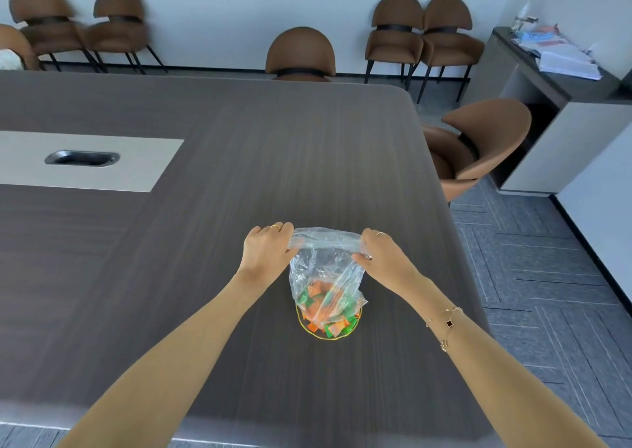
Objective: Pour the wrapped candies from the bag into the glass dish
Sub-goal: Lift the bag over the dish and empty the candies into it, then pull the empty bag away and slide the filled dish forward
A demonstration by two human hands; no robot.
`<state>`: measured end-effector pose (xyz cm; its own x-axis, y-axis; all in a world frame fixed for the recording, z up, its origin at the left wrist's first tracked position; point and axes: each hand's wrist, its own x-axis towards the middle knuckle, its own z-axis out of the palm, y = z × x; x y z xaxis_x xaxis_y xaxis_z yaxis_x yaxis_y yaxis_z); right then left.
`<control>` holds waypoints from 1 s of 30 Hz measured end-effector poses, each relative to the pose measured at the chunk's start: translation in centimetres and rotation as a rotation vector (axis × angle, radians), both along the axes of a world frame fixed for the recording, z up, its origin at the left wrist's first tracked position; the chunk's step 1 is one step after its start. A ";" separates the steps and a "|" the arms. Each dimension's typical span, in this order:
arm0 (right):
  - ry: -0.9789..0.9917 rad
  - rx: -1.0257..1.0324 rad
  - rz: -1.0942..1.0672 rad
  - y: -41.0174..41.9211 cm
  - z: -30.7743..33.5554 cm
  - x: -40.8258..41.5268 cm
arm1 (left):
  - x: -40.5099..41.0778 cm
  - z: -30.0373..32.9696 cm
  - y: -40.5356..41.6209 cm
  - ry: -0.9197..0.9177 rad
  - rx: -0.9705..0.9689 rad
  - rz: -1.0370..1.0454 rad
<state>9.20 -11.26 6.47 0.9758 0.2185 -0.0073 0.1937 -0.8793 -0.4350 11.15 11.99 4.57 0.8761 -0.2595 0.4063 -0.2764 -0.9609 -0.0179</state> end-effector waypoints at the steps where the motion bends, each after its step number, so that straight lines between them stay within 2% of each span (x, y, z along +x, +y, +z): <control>1: -0.014 0.002 0.000 0.0 0.2 0.1 | 0.1 0.1 0.0 -0.013 -0.018 -0.008; 6: -0.041 0.016 -0.025 -0.1 0.8 0.6 | 0.2 1.2 -0.1 -0.084 -0.087 -0.029; 11: -0.062 0.019 -0.017 -0.4 1.7 1.4 | 0.4 1.3 0.8 -0.047 -0.179 -0.122; 14: -0.098 0.037 0.014 -0.3 2.5 1.9 | 0.3 2.0 1.7 -0.083 -0.238 -0.143; 20: -0.190 0.004 0.065 2.7 3.3 2.5 | 1.1 2.0 5.1 -0.173 -0.033 -0.024; 24: -0.292 -0.049 0.073 6.3 1.5 1.8 | -0.1 0.4 7.9 -0.250 -0.032 -0.018; 27: -0.289 -0.144 0.201 9.3 -2.8 0.2 | -2.5 -2.6 11.0 -0.166 -0.008 -0.017; 30: -0.143 -0.209 0.336 11.3 -7.8 -1.6 | -5.2 -5.5 13.5 0.048 0.076 0.005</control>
<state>7.59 0.04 -1.36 0.8452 0.5326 0.0449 0.5299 -0.8238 -0.2015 5.99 25.52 -0.92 0.8955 -0.2837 0.3428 -0.2741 -0.9586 -0.0771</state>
